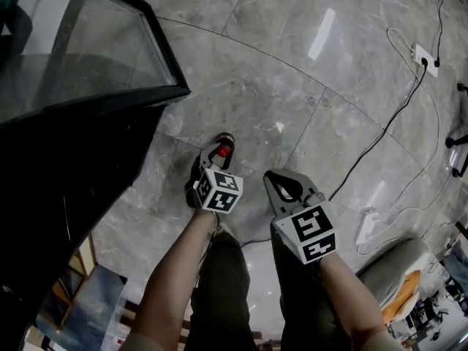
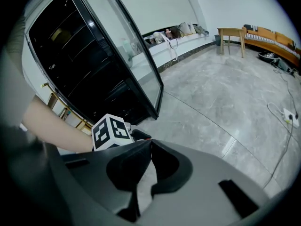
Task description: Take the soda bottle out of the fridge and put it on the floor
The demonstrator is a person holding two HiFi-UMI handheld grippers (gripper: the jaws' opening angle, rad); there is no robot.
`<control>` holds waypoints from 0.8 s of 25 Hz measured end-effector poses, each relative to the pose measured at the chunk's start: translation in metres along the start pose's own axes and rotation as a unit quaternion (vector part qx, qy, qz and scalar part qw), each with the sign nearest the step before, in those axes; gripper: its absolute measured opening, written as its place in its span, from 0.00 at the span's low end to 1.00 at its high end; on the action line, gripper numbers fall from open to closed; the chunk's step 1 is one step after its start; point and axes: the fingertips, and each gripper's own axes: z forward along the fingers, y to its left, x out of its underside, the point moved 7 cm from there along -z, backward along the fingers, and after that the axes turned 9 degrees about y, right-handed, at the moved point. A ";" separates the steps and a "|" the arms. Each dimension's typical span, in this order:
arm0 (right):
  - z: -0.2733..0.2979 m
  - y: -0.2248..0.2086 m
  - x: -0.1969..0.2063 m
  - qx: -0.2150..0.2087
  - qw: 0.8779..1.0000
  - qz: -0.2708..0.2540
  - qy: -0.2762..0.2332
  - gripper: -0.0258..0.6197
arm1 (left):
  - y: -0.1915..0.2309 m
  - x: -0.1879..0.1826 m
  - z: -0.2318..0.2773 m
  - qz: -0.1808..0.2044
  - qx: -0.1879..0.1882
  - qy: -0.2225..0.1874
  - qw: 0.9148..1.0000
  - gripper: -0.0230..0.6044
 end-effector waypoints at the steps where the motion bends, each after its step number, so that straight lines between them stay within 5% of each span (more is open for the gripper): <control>1: 0.002 0.000 0.000 0.001 1.000 0.003 0.001 0.04 | 0.000 -0.002 0.002 -0.001 0.000 0.003 1.000 0.24; 7: 0.000 0.006 -0.005 -0.009 1.000 0.015 0.002 0.04 | -0.001 0.003 0.002 -0.048 0.041 0.008 0.998 0.29; 13: -0.016 0.013 -0.024 -0.005 1.000 0.004 -0.008 0.04 | 0.002 0.001 -0.022 -0.036 0.055 0.000 0.998 0.35; 20: -0.057 0.027 -0.048 0.007 1.000 0.003 -0.028 0.04 | 0.013 -0.020 -0.086 -0.055 0.047 -0.060 0.996 0.31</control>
